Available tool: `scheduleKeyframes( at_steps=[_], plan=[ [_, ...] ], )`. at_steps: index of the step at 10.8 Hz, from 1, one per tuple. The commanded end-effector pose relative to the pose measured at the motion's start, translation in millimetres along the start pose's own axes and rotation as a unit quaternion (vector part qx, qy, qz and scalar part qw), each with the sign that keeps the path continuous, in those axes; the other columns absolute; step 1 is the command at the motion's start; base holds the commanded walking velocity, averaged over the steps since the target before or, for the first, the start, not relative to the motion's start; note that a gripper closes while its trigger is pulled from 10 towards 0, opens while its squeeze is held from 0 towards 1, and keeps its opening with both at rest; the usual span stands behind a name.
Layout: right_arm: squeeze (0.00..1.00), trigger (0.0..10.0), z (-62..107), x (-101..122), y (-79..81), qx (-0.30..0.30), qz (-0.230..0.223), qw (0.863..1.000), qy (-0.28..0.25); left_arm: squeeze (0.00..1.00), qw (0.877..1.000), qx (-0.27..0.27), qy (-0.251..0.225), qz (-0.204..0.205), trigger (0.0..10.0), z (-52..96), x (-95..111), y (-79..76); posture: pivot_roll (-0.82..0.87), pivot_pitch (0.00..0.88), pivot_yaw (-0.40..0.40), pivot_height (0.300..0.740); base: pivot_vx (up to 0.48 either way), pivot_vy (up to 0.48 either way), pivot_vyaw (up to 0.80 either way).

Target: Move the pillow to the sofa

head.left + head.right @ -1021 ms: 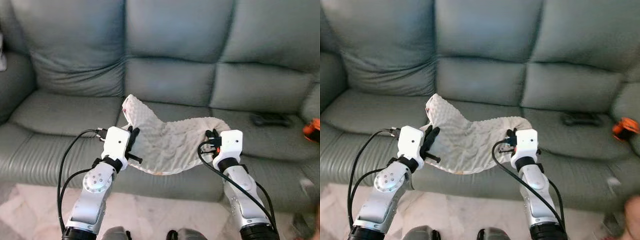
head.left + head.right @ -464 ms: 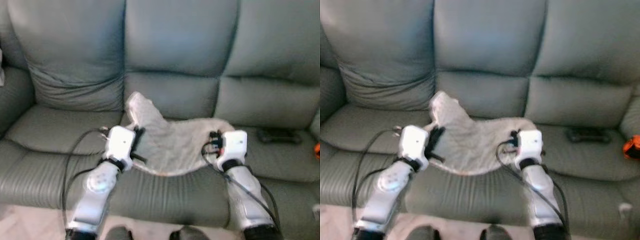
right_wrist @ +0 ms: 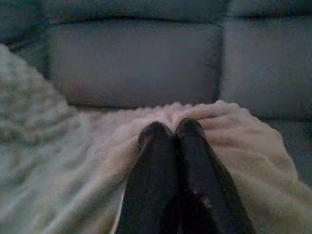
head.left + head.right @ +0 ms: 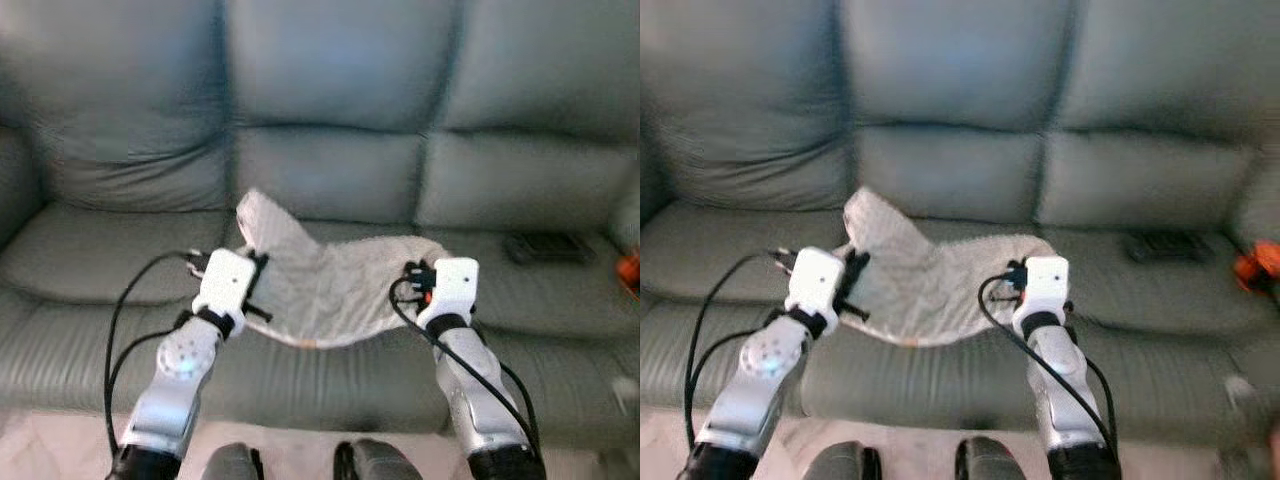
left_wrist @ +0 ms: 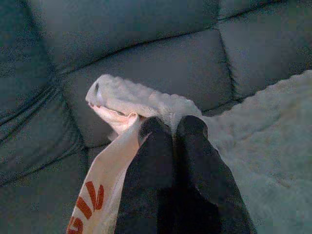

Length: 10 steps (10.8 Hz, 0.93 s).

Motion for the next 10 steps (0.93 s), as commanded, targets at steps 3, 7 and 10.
scheduleKeyframes(
  at_steps=[3,7,10],
  plan=[
    [0.0,10.0,1.2,15.6,-5.4,-0.012,-0.012,1.0,-0.022,0.0,0.993,0.1,0.023,-0.059,10.0,3.5,-11.8,33.1,-0.02,0.178,-0.016,0.74,0.0,0.0,-0.27],
    [0.0,10.0,-25.4,35.9,-30.6,-0.022,0.005,1.0,-0.016,0.0,0.984,0.162,0.038,-0.068,10.0,3.7,-11.7,77.7,0.01,0.34,-0.023,0.74,0.0,0.0,0.0],
    [0.0,10.0,-44.8,36.7,-49.2,-0.031,0.032,0.999,0.009,0.0,0.983,0.17,0.022,-0.059,10.0,-24.5,2.8,76.0,-0.03,0.435,-0.051,0.74,0.0,0.0,0.0]
  ],
)
Point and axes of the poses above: a point about 5 cm out from each wrist's last joint towards the gripper, its own z axis pointing back from the gripper into the wrist, its own x axis along the axis of the wrist's last joint, y = z × x, the point moved 6 cm from there along -z, pointing out of the wrist towards the gripper, and after that the axes turned 6 degrees about z, right-handed, at the moved point
